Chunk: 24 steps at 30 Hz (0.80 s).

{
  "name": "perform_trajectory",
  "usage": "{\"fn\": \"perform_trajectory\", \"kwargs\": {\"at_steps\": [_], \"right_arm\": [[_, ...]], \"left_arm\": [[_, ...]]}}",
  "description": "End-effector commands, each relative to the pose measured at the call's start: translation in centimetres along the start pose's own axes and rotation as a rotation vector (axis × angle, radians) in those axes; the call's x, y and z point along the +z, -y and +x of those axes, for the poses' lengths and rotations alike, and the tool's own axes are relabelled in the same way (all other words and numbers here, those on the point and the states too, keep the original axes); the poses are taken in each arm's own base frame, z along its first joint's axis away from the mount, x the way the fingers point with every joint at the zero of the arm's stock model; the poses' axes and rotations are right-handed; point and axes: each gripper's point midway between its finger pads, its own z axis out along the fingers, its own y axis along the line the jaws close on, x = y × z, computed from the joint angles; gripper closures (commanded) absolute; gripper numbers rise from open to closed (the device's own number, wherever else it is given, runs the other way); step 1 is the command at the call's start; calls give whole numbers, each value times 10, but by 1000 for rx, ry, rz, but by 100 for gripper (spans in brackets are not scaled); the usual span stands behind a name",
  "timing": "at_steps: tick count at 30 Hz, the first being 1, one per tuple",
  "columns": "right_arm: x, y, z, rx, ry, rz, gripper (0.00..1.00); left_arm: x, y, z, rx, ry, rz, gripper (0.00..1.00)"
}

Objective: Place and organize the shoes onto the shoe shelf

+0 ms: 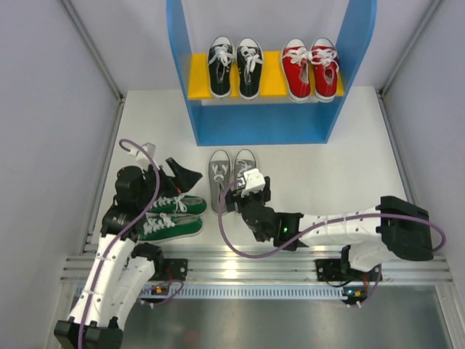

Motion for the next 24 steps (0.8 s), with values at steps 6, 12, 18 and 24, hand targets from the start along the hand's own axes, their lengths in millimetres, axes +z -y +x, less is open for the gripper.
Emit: {"fn": "perform_trajectory", "kwargs": {"at_steps": [6, 12, 18, 24], "right_arm": [[11, -29, 32, 215, -42, 37, 19], [16, -19, 64, 248, -63, 145, 19], [20, -20, 84, 232, -86, 163, 20], [26, -19, 102, 231, -102, 177, 25]], "left_arm": [[-7, 15, -13, 55, 58, 59, 1], [-9, 15, -11, 57, 67, 63, 1], [-7, 13, -9, 50, 56, 58, 1], [-7, 14, -10, 52, 56, 60, 1]]}}
